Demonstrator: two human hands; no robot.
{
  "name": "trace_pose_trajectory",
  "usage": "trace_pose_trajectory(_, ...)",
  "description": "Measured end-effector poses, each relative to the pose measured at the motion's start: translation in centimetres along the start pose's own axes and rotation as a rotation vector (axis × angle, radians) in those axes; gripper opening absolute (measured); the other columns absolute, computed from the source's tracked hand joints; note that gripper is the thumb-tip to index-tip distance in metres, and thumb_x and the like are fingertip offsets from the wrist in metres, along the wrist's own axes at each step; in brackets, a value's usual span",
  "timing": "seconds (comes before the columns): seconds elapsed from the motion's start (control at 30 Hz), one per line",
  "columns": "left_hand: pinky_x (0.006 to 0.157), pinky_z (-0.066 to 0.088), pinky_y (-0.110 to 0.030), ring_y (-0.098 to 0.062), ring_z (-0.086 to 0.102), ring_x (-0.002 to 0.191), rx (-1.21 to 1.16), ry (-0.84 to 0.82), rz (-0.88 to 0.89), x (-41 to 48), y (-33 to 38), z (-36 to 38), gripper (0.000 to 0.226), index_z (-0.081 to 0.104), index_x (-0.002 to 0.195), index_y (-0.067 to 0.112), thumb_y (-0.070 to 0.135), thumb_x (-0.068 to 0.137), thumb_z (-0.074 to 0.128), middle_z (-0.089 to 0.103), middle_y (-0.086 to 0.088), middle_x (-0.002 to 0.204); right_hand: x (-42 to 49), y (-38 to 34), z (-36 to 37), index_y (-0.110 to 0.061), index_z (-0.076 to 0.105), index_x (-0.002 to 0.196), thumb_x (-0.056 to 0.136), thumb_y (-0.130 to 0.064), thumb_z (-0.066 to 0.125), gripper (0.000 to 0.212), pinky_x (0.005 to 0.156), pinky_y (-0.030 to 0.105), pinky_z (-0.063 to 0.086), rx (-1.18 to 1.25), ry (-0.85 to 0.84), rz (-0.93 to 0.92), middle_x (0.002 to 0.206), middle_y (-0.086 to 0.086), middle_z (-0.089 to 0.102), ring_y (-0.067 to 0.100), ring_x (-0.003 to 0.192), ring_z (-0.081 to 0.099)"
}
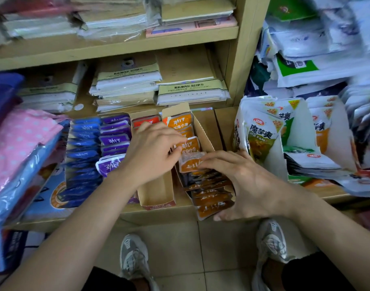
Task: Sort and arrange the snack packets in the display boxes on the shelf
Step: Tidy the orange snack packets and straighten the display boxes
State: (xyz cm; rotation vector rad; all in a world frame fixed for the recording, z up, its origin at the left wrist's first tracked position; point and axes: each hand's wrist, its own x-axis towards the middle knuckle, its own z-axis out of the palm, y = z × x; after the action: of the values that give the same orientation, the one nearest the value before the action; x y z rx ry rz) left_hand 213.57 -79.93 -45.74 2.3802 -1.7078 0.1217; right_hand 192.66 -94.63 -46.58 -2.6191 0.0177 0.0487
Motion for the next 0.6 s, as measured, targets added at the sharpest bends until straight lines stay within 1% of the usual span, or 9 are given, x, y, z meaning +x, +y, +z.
trace_pose_trajectory(0.13, 0.101, 0.04, -0.044, -0.016, 0.057, 0.12, 0.222, -0.267, -0.001, 1.9, 1.0, -0.2, 0.036, 0.061, 0.132, 0.029, 0.042, 0.098, 0.054, 0.064, 0.008, 0.13, 0.2, -0.1, -0.1, -0.039, 0.03, 0.148, 0.06, -0.07, 0.08, 0.106, 0.114, 0.031, 0.019, -0.016, -0.02, 0.003, 0.149, -0.021, 0.032, 0.001, 0.137, 0.029)
trace_pose_trajectory(0.23, 0.092, 0.052, -0.045, -0.022, 0.058, 0.117, 0.169, -0.431, -0.059, 3.7, 0.8, -0.5, 0.036, 0.061, 0.128, 0.019, 0.038, 0.097, 0.06, 0.062, 0.0, 0.129, 0.3, -0.1, -0.1, -0.037, 0.036, 0.146, 0.059, -0.072, 0.078, 0.103, 0.113, 0.04, 0.025, -0.015, -0.018, -0.001, 0.148, -0.018, 0.037, 0.006, 0.137, 0.034)
trace_pose_trajectory(0.3, 0.086, 0.053, -0.044, -0.022, 0.062, 0.106, 0.14, -0.503, -0.066, 4.6, 0.6, -0.5, 0.033, 0.063, 0.119, 0.012, 0.034, 0.094, 0.065, 0.066, -0.005, 0.119, 0.3, 0.1, 0.0, -0.036, 0.036, 0.146, 0.058, -0.073, 0.078, 0.104, 0.113, 0.043, 0.026, -0.022, -0.015, -0.007, 0.148, -0.016, 0.039, 0.007, 0.137, 0.036)
trace_pose_trajectory(0.37, 0.078, 0.051, -0.037, -0.02, 0.063, 0.098, 0.123, -0.58, -0.065, 5.3, 0.7, -0.5, 0.028, 0.065, 0.113, 0.011, 0.031, 0.094, 0.067, 0.067, -0.003, 0.113, 0.2, 0.2, 0.1, -0.035, 0.035, 0.147, 0.057, -0.074, 0.078, 0.106, 0.113, 0.043, 0.026, -0.03, -0.013, -0.007, 0.148, -0.015, 0.04, 0.008, 0.136, 0.037)
trace_pose_trajectory(0.4, 0.072, 0.046, -0.031, -0.019, 0.062, 0.095, 0.124, -0.595, -0.059, 5.4, 0.8, -0.4, 0.022, 0.066, 0.11, 0.013, 0.029, 0.095, 0.066, 0.066, 0.0, 0.108, 0.1, 0.2, 0.1, -0.035, 0.034, 0.147, 0.057, -0.075, 0.077, 0.107, 0.112, 0.042, 0.026, -0.034, -0.012, -0.009, 0.148, -0.015, 0.04, 0.008, 0.136, 0.038)
trace_pose_trajectory(0.47, 0.06, 0.035, -0.026, -0.014, 0.057, 0.086, 0.099, -0.551, -0.059, 5.4, 1.0, -0.2, 0.009, 0.065, 0.09, 0.021, 0.021, 0.097, 0.061, 0.061, 0.009, 0.088, 0.0, 0.3, 0.2, -0.035, 0.034, 0.147, 0.057, -0.075, 0.077, 0.107, 0.111, 0.041, 0.026, -0.027, -0.007, -0.018, 0.148, -0.016, 0.041, 0.007, 0.135, 0.038)
trace_pose_trajectory(0.5, 0.057, 0.032, -0.024, -0.01, 0.055, 0.081, 0.076, -0.501, -0.073, 5.3, 1.0, 0.0, 0.02, 0.063, 0.079, 0.026, 0.017, 0.098, 0.06, 0.057, 0.015, 0.079, -0.1, 0.3, 0.2, -0.035, 0.034, 0.147, 0.057, -0.074, 0.078, 0.107, 0.111, 0.04, 0.025, -0.016, -0.004, -0.022, 0.148, -0.017, 0.04, 0.006, 0.134, 0.038)
trace_pose_trajectory(0.53, 0.056, 0.031, -0.022, -0.007, 0.054, 0.079, 0.064, -0.46, -0.08, 5.0, 0.9, 0.1, 0.024, 0.062, 0.075, 0.028, 0.017, 0.097, 0.061, 0.056, 0.017, 0.075, -0.3, 0.3, 0.1, -0.035, 0.034, 0.147, 0.058, -0.072, 0.079, 0.107, 0.11, 0.039, 0.025, -0.003, -0.004, -0.025, 0.147, -0.017, 0.04, 0.005, 0.133, 0.038)
trace_pose_trajectory(0.6, 0.056, 0.034, -0.022, -0.006, 0.058, 0.081, 0.069, -0.405, -0.078, 4.5, 0.8, 0.1, 0.01, 0.07, 0.084, 0.028, 0.024, 0.093, 0.07, 0.061, 0.016, 0.08, -0.5, 0.3, 0.1, -0.035, 0.034, 0.147, 0.058, -0.071, 0.08, 0.106, 0.11, 0.038, 0.025, 0.01, 0.0, -0.033, 0.146, -0.018, 0.041, 0.005, 0.132, 0.038)
